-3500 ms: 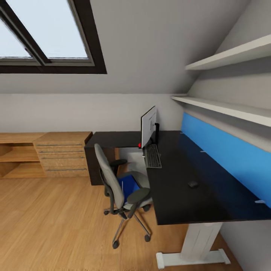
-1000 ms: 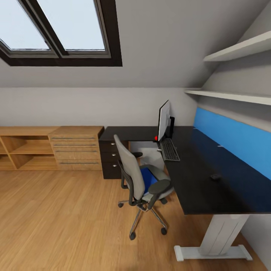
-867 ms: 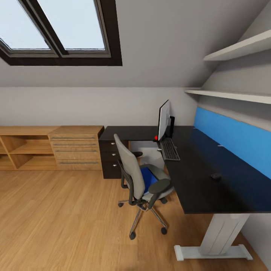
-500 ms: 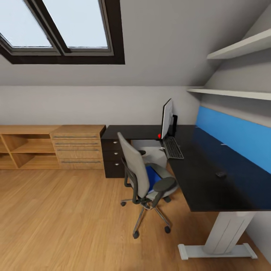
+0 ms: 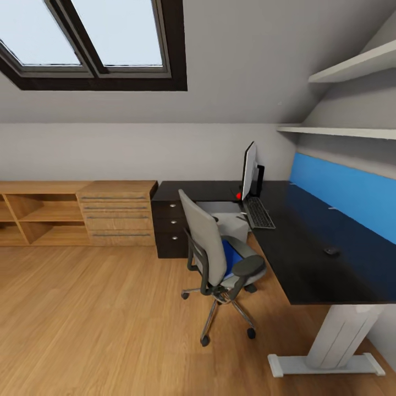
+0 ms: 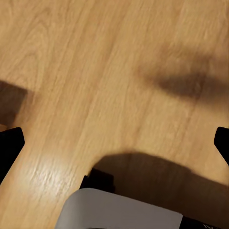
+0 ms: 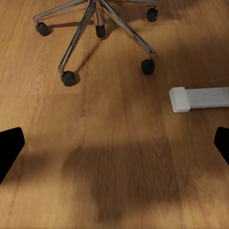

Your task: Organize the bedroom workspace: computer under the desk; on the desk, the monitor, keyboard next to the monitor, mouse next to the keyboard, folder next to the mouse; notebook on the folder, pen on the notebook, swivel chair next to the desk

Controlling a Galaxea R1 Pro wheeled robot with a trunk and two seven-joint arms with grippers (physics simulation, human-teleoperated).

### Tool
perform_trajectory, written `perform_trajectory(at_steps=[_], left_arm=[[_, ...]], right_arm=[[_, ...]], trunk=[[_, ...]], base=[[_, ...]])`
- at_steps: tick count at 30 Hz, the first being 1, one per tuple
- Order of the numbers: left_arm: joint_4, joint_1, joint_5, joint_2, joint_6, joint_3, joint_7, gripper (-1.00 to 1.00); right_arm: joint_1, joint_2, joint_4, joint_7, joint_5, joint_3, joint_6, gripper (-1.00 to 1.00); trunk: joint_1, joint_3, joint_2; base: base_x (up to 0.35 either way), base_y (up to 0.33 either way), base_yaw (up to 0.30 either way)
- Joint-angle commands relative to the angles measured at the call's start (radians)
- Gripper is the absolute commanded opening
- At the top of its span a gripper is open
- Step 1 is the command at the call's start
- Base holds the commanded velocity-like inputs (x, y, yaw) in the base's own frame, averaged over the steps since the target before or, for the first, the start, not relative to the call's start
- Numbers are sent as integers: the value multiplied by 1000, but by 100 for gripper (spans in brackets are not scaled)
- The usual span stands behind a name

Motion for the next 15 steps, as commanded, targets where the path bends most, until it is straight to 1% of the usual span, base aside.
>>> perform_trajectory(at_steps=[1,3,8,10,12,13,15], left_arm=[[0,0,3,0,-3,1,0,100],[0,0,3,0,-14,1,0,100],[1,0,4,-4,-94,1,0,100],[1,0,3,-6,-108,2,0,100],[1,0,4,-7,-120,2,1,100],[2,0,4,-8,-127,1,2,100],[2,0,4,-9,-130,1,2,100]], right_arm=[[-1,0,1,0,0,-2,-3,100],[-1,0,1,0,0,-2,-3,100],[-1,0,2,0,0,-1,-3,100],[-1,-1,2,0,0,-1,-2,100],[-1,-6,2,-1,0,-2,-2,100],[-1,-17,2,-1,-1,-2,-1,100],[-1,-31,1,-1,-1,-3,1,100]], trunk=[[4,-4,-8],[12,-10,-22],[31,-26,-57],[38,-32,-71],[46,-39,-85],[50,-42,-92],[58,-48,-106]], base=[[0,0,0],[0,0,0],[0,0,0],[0,0,0],[0,0,0],[0,0,0],[0,0,0]])
